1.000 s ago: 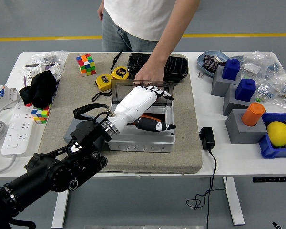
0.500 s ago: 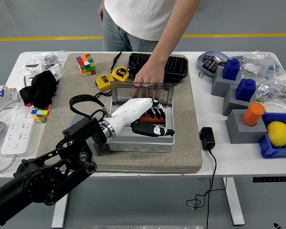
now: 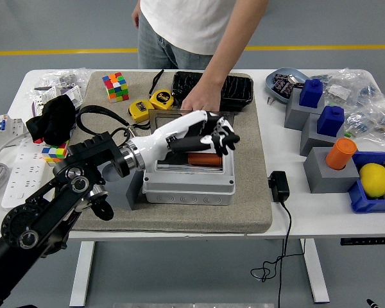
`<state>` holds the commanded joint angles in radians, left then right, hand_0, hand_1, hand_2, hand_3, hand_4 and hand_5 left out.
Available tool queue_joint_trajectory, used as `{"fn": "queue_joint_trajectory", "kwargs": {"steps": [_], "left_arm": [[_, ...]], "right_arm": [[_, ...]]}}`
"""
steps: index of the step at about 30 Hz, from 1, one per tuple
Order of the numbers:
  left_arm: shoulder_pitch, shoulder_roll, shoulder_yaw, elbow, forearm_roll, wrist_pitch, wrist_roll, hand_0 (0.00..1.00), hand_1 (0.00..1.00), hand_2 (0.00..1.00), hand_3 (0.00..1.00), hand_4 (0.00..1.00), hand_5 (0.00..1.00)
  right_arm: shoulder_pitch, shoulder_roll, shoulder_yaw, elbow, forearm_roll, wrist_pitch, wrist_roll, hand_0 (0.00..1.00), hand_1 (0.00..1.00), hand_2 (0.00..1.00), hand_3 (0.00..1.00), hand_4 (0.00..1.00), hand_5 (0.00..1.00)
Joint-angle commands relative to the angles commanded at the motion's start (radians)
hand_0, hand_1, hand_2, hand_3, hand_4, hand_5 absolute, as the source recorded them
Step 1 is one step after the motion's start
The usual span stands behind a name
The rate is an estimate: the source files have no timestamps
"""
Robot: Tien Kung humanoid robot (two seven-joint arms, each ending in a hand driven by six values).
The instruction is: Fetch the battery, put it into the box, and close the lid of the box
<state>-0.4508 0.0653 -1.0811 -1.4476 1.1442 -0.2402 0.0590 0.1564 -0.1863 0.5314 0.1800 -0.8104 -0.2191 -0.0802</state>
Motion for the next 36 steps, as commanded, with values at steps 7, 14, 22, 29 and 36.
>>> {"fn": "queue_joint_trajectory", "kwargs": {"steps": [7,14,22,29,36], "left_arm": [[-0.007,-0.005,-0.079,0.010,-0.286,0.263,-0.112,0.640,0.669,0.652,0.588,0.998,0.675],[-0.029,0.014,-0.038,0.041,-0.034,0.406,-0.082,0.843,0.843,0.795,0.736,0.998,0.746],[-0.063,0.042,0.049,0.141,0.298,0.356,0.055,0.998,0.998,0.998,0.986,0.998,0.998],[-0.070,0.052,0.079,0.146,0.597,0.297,0.114,0.998,0.998,0.998,0.942,0.998,0.998],[-0.067,0.069,0.099,0.125,0.896,0.284,0.124,0.998,0.998,0.998,0.762,0.998,0.998]], "right_arm": [[0.003,-0.001,-0.002,0.000,0.004,0.000,0.002,0.934,0.800,0.770,0.790,0.998,0.998],[0.003,0.001,-0.005,0.000,0.006,0.001,0.000,0.934,0.800,0.769,0.790,0.998,0.998],[0.007,-0.001,-0.014,0.000,0.014,0.001,0.001,0.924,0.792,0.769,0.790,0.998,0.998],[0.004,-0.004,-0.013,0.000,0.011,0.001,-0.001,0.923,0.791,0.768,0.790,0.998,0.998],[0.004,-0.004,-0.019,0.000,0.017,0.001,0.000,0.923,0.789,0.768,0.789,0.998,0.998]]}}
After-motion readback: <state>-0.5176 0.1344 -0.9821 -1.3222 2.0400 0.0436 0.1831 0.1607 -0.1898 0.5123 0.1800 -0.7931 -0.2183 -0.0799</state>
